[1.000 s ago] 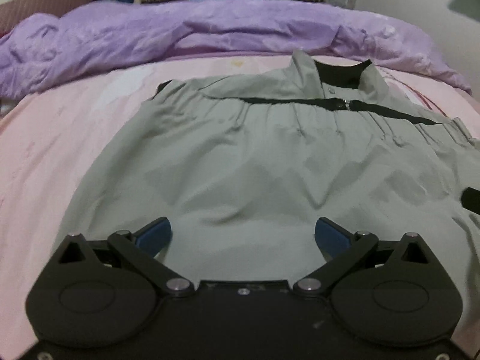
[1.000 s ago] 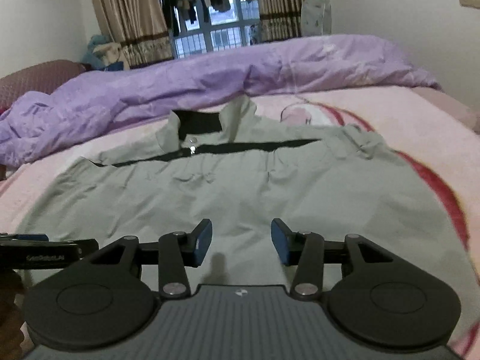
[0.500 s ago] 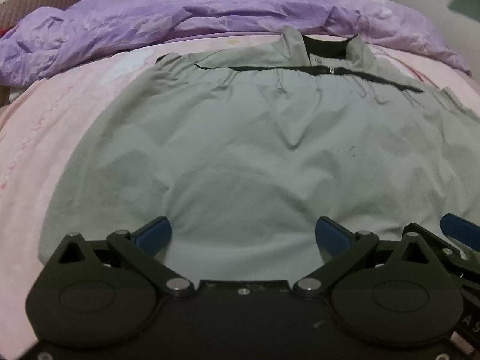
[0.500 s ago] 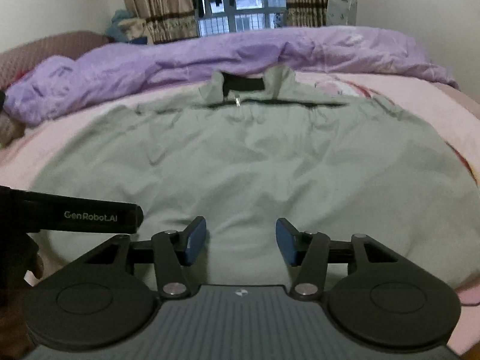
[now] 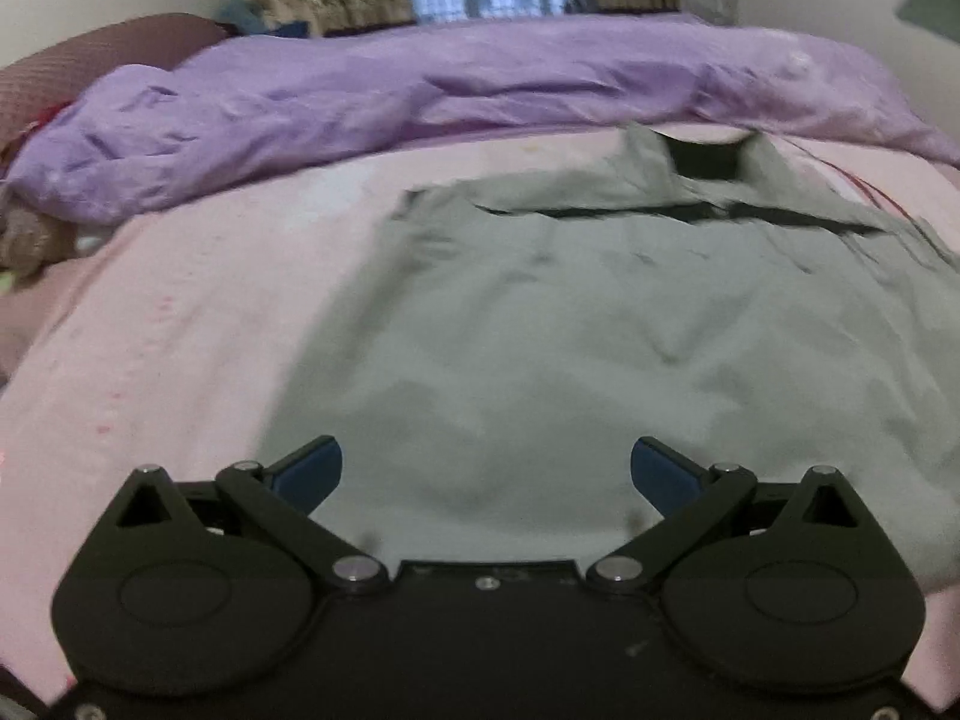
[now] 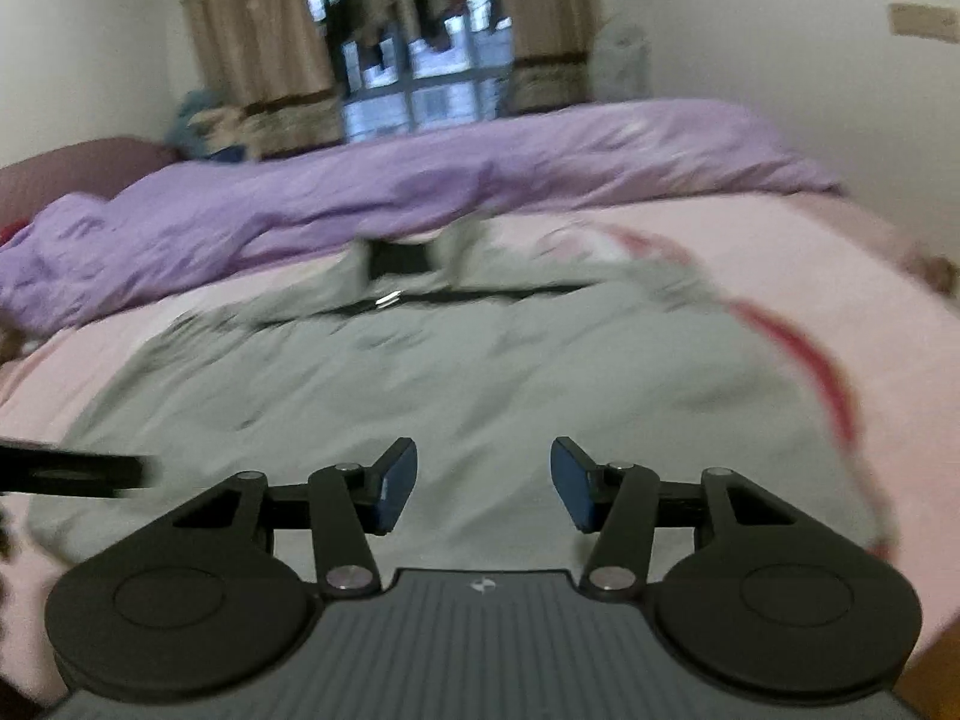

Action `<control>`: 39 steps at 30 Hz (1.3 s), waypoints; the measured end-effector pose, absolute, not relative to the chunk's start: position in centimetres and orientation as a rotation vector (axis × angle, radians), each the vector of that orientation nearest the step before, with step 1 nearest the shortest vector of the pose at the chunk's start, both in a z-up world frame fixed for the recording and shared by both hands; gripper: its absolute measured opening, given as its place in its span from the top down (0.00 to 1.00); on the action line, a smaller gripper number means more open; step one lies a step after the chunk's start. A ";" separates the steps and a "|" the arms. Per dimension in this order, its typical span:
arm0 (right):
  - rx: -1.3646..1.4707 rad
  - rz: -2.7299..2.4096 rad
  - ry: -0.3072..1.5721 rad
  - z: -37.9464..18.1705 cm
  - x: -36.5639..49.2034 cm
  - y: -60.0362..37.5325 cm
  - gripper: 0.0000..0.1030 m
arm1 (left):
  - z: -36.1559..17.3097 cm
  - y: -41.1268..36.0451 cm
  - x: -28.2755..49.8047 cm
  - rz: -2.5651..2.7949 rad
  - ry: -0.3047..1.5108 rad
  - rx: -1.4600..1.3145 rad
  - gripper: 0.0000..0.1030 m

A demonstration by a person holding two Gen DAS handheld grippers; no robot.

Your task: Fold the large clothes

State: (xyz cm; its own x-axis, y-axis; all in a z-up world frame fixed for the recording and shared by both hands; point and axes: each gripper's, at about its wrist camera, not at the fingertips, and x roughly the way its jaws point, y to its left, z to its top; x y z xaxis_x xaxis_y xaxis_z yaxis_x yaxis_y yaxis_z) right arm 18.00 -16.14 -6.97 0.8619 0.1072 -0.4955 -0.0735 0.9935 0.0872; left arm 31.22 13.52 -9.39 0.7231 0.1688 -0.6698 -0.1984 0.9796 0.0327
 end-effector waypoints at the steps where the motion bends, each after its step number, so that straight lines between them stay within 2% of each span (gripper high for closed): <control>1: 0.061 0.068 0.518 -6.8 18.0 -17.1 0.40 | -9.6 14.4 31.3 0.214 0.736 -0.047 0.00; 4: 0.067 -0.008 0.544 -7.2 18.5 -20.2 0.43 | -10.7 16.3 31.5 0.246 0.759 -0.055 0.00; 8: 0.094 -0.063 0.609 -8.8 19.4 -22.5 0.43 | -12.8 17.4 32.2 0.294 0.828 -0.062 0.00; 11: 0.037 -0.109 0.684 -10.9 20.6 -22.7 0.43 | -13.7 17.9 31.9 0.286 0.810 -0.089 0.00; 23: 0.018 -0.181 0.611 -9.1 19.5 -23.9 0.43 | -11.5 18.6 31.2 0.342 0.802 -0.021 0.00; 29: 0.027 -0.244 0.705 -11.2 21.0 -26.3 0.42 | -13.7 20.7 31.5 0.363 0.847 -0.051 0.00; 39: 0.252 -0.255 0.684 -10.8 18.7 -28.3 0.38 | -14.3 21.6 31.0 0.332 0.804 -0.087 0.00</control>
State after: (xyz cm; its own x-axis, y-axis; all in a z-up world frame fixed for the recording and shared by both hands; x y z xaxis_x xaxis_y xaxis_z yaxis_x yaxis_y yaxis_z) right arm 18.73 -28.35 -10.78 0.7466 -0.1491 -0.6483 0.3126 0.9389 0.1442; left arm 30.97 21.59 -14.26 0.6449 0.2586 -0.7192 -0.3241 0.9448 0.0491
